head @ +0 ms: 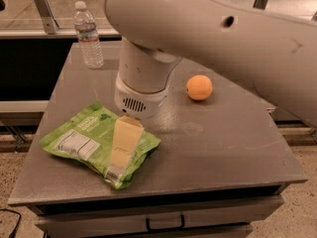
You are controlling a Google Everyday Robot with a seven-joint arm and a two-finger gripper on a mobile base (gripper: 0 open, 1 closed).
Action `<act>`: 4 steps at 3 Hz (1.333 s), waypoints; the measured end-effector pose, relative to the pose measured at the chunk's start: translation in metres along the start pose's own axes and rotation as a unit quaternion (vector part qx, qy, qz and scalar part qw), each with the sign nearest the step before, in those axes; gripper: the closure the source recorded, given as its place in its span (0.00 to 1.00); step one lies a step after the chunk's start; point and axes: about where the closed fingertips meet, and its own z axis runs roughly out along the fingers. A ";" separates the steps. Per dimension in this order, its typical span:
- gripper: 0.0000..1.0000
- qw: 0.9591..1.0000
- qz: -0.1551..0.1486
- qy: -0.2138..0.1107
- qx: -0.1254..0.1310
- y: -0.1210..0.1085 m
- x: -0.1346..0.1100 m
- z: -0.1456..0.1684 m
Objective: Move green rice chip bag near orange
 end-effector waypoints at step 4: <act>0.58 0.999 0.012 0.039 -0.008 0.020 -0.003 0.034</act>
Offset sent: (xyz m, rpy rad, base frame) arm -0.0137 0.0156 -0.0421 -0.0978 0.0444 -0.0415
